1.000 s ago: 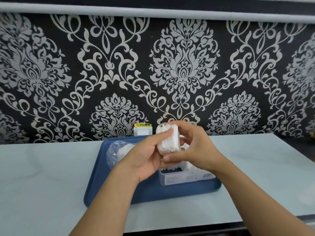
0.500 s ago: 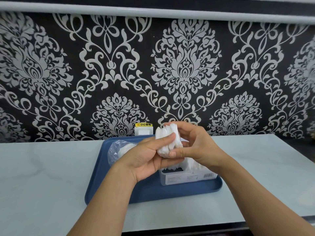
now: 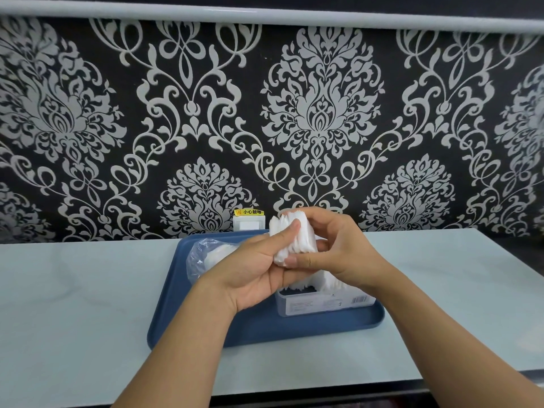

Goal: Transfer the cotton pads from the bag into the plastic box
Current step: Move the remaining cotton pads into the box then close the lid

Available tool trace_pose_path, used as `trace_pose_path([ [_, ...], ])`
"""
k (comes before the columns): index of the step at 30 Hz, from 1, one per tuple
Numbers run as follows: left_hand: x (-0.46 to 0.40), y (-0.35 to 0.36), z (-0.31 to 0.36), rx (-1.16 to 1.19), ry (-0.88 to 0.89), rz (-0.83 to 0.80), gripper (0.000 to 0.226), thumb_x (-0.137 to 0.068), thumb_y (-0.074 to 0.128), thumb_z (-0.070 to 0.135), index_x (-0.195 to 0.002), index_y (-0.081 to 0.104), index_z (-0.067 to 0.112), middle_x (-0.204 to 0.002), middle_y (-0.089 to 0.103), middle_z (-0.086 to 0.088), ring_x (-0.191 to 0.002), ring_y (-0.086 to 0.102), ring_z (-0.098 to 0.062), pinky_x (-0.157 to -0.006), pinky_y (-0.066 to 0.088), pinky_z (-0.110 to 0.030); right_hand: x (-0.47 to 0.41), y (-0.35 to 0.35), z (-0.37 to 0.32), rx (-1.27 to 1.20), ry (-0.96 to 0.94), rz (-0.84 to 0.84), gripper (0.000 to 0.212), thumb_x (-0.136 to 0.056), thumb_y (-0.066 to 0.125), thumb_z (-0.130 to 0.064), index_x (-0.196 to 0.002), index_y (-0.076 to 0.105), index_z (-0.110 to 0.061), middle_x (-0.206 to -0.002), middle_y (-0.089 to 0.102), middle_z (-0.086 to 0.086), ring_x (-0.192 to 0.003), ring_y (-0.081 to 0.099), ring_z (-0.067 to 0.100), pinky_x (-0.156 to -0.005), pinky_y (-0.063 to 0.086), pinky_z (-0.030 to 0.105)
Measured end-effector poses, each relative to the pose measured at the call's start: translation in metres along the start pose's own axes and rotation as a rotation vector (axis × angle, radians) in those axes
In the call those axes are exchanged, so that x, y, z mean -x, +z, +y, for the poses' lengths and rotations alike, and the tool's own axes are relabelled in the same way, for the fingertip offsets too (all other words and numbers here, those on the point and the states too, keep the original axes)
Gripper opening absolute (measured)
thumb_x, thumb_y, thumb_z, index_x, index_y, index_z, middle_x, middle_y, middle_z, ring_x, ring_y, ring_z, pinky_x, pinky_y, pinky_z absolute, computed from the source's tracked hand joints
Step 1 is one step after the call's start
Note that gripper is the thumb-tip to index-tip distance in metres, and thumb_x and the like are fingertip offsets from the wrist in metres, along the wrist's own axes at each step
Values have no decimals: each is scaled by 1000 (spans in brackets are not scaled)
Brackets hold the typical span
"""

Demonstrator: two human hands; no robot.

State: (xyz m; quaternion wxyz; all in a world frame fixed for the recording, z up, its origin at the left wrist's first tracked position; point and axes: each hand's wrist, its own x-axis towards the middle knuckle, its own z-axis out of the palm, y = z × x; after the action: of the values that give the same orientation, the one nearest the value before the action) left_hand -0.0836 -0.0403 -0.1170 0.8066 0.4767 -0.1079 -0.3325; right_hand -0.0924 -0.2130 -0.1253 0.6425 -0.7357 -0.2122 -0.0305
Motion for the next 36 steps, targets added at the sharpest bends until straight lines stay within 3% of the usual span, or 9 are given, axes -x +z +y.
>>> trace_pose_path([
  [3, -2, -1, 1, 67, -1, 2, 48, -93, 57, 33, -129, 60, 0, -131, 63, -29, -128, 58, -36, -97, 56, -40, -1, -3, 2, -23, -16, 31, 56, -73, 86, -1, -124, 65, -10, -117, 70, 17, -112, 66, 35, -96, 56, 51],
  [8, -4, -3, 1, 125, 9, -21, 49, -95, 56, 34, -132, 60, 2, -135, 61, -28, -132, 55, -36, -102, 52, -44, 0, -6, 0, -63, -42, 64, 58, -71, 85, -3, -125, 65, -13, -120, 68, 19, -116, 64, 36, -97, 55, 49],
  [15, -4, -5, -2, 12, -18, 8, 54, -97, 54, 43, -132, 60, 1, -135, 61, -28, -126, 59, -38, -101, 52, -47, 5, -2, -9, 187, -27, -16, 67, -62, 93, -2, -122, 66, -16, -110, 70, 5, -102, 67, 12, -83, 54, 26],
  [17, -4, -6, -2, 21, -25, 2, 57, -96, 54, 45, -133, 58, 1, -135, 61, -28, -129, 57, -40, -105, 48, -48, 5, -1, -9, 229, -25, -26, 73, -59, 96, -4, -124, 66, -18, -110, 70, 3, -103, 67, 14, -86, 56, 28],
  [19, -4, -4, -2, 13, -32, -14, 57, -95, 54, 45, -132, 59, 2, -133, 62, -28, -122, 61, -38, -98, 54, -45, 5, -1, -8, 275, -32, -18, 71, -60, 96, -8, -123, 66, -20, -109, 70, 0, -102, 67, 17, -90, 56, 31],
  [23, -2, -3, -1, -3, -38, -36, 57, -95, 52, 49, -127, 62, 3, -132, 63, -27, -118, 63, -36, -96, 56, -47, 3, 2, -6, 189, -15, 2, 60, -66, 92, -1, -118, 67, -15, -106, 71, 8, -98, 68, 18, -83, 56, 30],
  [28, -1, -3, 2, 67, -11, -8, 50, -92, 59, 38, -121, 68, -2, -131, 62, -30, -117, 64, -34, -91, 60, -40, 1, -2, -1, -2, -1, 37, 60, -68, 90, -4, -122, 66, -16, -116, 71, 14, -112, 66, 34, -100, 53, 52],
  [31, -2, -3, 1, 47, 10, 19, 50, -90, 61, 31, -126, 61, -3, -128, 64, -29, -115, 66, -33, -89, 60, -37, 1, -1, 0, 6, 8, 41, 60, -69, 90, -7, -123, 65, -16, -116, 71, 13, -112, 65, 36, -102, 51, 50],
  [36, -1, -2, -2, -23, -5, 45, 56, -84, 66, 34, -126, 60, -2, -117, 70, -23, -99, 71, -30, -80, 63, -40, 2, 3, 0, 167, 19, -20, 70, -63, 93, -1, -125, 64, -16, -114, 70, 8, -107, 67, 28, -90, 58, 38],
])
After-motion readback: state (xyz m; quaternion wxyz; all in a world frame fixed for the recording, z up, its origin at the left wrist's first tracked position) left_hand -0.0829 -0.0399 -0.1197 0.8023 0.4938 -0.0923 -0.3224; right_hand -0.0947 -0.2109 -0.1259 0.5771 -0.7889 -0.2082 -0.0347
